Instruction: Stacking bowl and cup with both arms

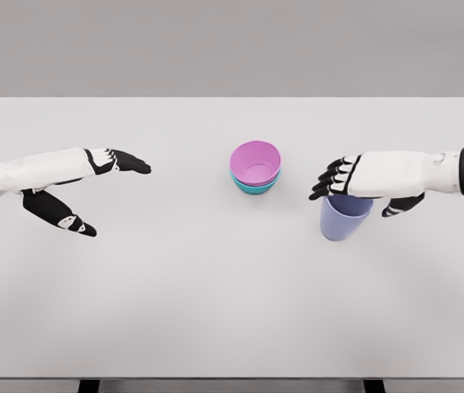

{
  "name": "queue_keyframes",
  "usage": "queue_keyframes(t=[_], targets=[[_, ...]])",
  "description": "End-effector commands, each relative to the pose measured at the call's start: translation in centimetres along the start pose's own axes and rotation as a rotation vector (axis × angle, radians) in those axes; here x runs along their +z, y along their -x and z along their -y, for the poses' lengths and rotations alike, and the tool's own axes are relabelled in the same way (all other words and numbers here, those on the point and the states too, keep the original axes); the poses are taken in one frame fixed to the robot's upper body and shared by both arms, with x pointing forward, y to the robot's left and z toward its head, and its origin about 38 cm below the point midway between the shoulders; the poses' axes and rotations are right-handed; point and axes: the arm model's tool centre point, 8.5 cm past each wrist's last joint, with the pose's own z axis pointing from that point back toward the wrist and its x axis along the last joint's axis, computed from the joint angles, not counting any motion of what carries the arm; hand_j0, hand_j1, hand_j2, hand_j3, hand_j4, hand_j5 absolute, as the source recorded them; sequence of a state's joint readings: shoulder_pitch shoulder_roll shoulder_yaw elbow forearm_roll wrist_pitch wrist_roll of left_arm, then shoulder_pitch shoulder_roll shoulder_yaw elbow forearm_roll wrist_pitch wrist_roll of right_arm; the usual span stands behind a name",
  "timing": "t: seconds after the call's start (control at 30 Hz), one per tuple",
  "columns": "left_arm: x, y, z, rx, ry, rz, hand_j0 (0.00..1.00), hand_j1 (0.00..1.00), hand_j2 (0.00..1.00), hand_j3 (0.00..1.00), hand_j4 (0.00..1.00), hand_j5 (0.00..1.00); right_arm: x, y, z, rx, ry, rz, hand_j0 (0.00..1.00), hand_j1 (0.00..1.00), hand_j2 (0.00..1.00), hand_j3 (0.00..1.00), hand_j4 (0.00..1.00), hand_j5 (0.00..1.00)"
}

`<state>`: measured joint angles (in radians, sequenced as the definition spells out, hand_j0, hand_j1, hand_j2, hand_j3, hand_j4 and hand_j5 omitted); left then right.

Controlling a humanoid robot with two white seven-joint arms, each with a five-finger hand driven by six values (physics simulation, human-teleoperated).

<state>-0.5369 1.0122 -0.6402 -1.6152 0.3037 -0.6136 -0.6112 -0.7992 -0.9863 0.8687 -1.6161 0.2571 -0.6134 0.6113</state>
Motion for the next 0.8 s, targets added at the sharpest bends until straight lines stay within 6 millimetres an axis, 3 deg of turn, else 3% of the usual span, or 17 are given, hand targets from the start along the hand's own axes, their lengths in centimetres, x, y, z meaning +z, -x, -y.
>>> queue_keyframes(t=[0.0,0.67,0.77], targets=[[0.0,0.0,0.0,0.006,-0.005,0.002,1.0,1.0,1.0,1.0,1.0,1.0,-0.3,0.2,-0.2,-0.011,0.001,-0.002,1.0,1.0,1.0,1.0,1.0,1.0],[-0.1,0.0,0.0,0.006,-0.005,0.003,1.0,1.0,1.0,1.0,1.0,1.0,-1.3,0.2,-0.8,-0.009,-0.021,0.003,0.98,0.98,0.98,0.98,0.98,0.98],[-0.1,0.0,0.0,0.006,-0.005,0.003,1.0,1.0,1.0,1.0,1.0,1.0,-1.3,0.2,-0.8,-0.008,-0.021,0.004,0.88,0.88,0.88,0.88,0.88,0.88]])
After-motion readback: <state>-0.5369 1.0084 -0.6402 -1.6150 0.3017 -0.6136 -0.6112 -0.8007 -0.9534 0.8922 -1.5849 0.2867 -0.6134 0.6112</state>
